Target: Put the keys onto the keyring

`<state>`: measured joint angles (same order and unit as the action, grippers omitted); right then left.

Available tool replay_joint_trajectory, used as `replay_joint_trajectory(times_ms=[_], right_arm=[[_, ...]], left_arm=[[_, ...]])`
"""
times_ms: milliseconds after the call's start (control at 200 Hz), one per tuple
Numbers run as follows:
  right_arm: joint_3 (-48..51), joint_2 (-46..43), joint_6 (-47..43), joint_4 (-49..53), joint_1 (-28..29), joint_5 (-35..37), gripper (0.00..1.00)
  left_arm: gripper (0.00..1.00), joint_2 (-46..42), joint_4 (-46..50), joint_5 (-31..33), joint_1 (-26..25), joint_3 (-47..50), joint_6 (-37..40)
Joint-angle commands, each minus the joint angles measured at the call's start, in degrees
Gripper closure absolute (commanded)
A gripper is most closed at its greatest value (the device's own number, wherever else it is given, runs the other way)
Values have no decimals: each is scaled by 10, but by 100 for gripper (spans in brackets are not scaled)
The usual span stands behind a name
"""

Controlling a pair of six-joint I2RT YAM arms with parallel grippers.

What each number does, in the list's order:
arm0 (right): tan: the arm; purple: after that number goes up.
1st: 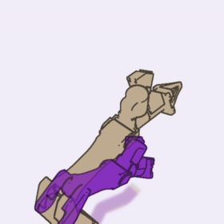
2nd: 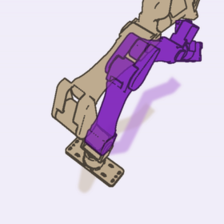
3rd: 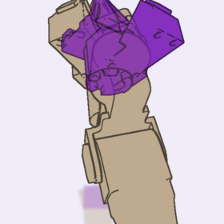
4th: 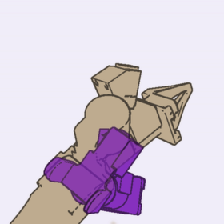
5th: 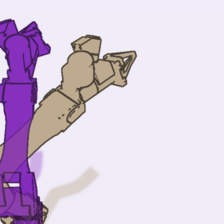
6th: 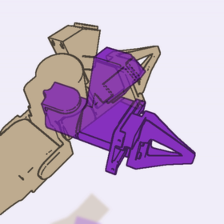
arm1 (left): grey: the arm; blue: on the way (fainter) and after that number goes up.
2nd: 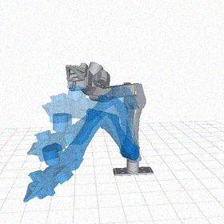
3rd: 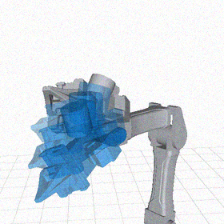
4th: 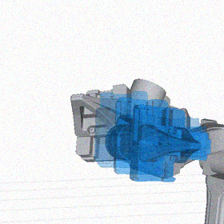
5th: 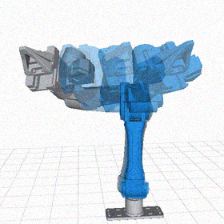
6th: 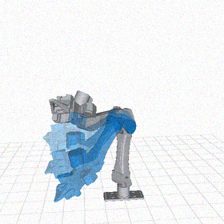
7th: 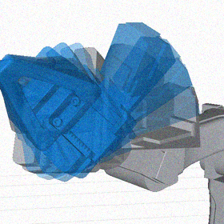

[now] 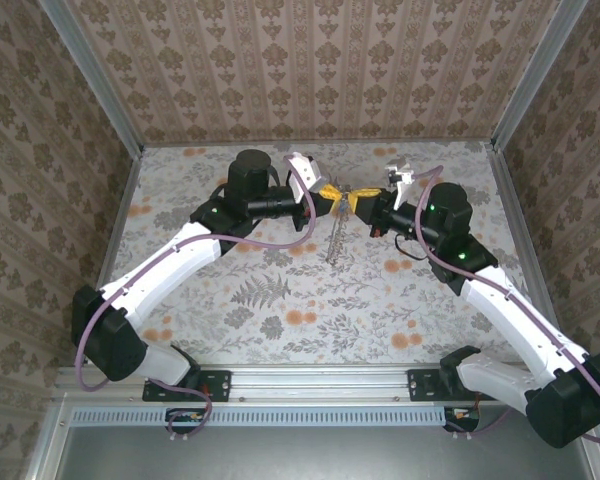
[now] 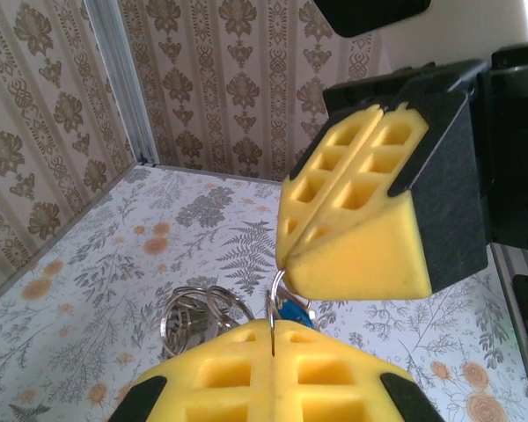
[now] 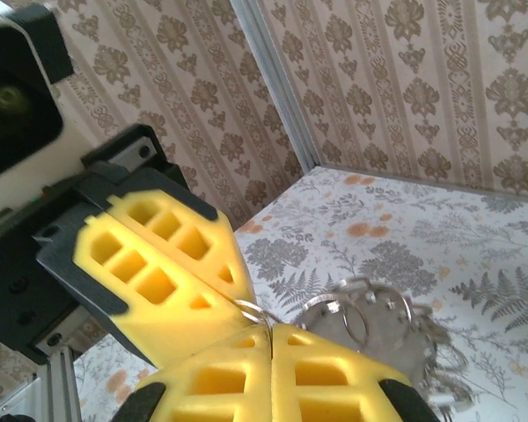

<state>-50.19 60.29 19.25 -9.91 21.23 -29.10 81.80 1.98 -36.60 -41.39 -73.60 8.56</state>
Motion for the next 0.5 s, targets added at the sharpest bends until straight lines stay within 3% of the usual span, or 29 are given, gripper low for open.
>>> replay_joint_trajectory(times_ms=[0,295,495], right_arm=[[15,-9,-11,17,-11,23,100],[24,-13,-5,17,-23,16,100],[10,2,17,-1,-23,-63,100]], left_arm=[[100,-17,-25,-18,-7,-11,-9],[100,-22,-31,-17,-7,-6,-13],[100,-22,-53,-18,-7,3,-26]])
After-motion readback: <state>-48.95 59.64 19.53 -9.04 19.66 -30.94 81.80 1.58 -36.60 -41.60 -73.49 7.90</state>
